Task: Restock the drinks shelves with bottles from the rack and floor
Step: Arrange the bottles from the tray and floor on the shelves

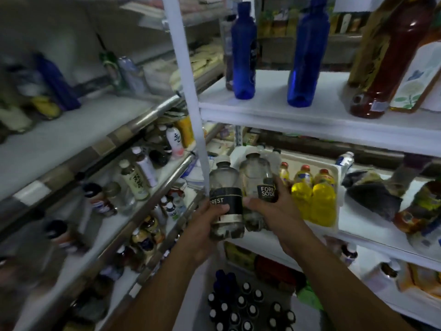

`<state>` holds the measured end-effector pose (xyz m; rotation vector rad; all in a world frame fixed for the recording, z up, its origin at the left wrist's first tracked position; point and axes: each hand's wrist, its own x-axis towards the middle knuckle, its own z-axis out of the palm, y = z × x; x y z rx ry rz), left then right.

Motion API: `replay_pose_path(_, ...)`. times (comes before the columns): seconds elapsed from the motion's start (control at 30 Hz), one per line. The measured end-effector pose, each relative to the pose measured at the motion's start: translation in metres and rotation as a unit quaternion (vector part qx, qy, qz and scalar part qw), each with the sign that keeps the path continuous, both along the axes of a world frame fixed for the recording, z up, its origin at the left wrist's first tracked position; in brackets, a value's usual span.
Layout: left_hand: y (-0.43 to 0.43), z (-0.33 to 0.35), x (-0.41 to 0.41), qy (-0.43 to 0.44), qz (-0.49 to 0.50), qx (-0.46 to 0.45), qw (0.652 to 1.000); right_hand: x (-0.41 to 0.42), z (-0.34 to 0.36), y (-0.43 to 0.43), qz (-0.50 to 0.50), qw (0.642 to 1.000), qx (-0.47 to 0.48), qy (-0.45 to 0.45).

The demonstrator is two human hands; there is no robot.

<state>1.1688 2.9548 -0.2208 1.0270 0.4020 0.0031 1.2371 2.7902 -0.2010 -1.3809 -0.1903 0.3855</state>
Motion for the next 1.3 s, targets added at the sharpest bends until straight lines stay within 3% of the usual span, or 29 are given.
replay_pose_path(0.27,0.084,0.033,-0.108,-0.033,0.171,0.089,0.981,-0.061,0.046,0.12,0.147,0.987,0.028,-0.065)
replay_pose_path(0.5,0.174,0.086,-0.217,-0.131,0.296,0.236,0.916,-0.144,0.078,0.227,0.276,0.947,-0.004,-0.161)
replay_pose_path(0.7,0.245,0.121,-0.322,-0.143,0.358,0.325,0.864,-0.237,0.084,0.32,0.317,0.934,0.058,-0.154)
replay_pose_path(0.87,0.306,0.134,-0.402,-0.156,0.418,0.318,0.837,-0.306,0.089,0.392,0.333,0.923,0.111,-0.16)
replay_pose_path(1.3,0.413,0.144,-0.555,-0.072,0.568,0.354,0.74,-0.449,0.099,0.524,0.418,0.876,0.129,-0.205)
